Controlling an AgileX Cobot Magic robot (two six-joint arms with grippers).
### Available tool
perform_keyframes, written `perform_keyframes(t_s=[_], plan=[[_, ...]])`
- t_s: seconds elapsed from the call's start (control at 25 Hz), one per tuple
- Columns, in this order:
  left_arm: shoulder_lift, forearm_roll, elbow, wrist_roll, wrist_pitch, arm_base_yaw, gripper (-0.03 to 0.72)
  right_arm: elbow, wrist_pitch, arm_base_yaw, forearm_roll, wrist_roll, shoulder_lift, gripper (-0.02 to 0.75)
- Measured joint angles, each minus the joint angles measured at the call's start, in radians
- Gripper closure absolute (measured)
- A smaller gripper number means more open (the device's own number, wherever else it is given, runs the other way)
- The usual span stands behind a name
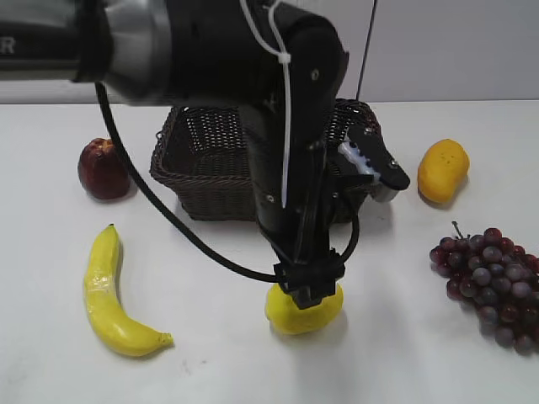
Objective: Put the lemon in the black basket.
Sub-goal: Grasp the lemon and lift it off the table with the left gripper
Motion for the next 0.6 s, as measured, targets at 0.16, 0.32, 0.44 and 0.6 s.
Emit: perform_keyframes(t_s=[0.16, 0.32, 0.44, 0.6], plan=[[0.037, -0.001, 0.0, 0.001, -0.034, 0.0, 0.099, 0.0, 0.0, 0.0, 0.0, 0.0, 0.0, 0.149], [0.061, -0.003, 0.0, 0.02, -0.069, 0.0, 0.099, 0.0, 0.0, 0.0, 0.0, 0.0, 0.0, 0.149], [0.076, -0.003, 0.0, 0.025, -0.083, 0.0, 0.099, 0.0, 0.0, 0.0, 0.0, 0.0, 0.0, 0.149], [0.106, -0.003, 0.0, 0.036, -0.087, 0.0, 0.099, 0.0, 0.0, 0.0, 0.0, 0.0, 0.0, 0.149]])
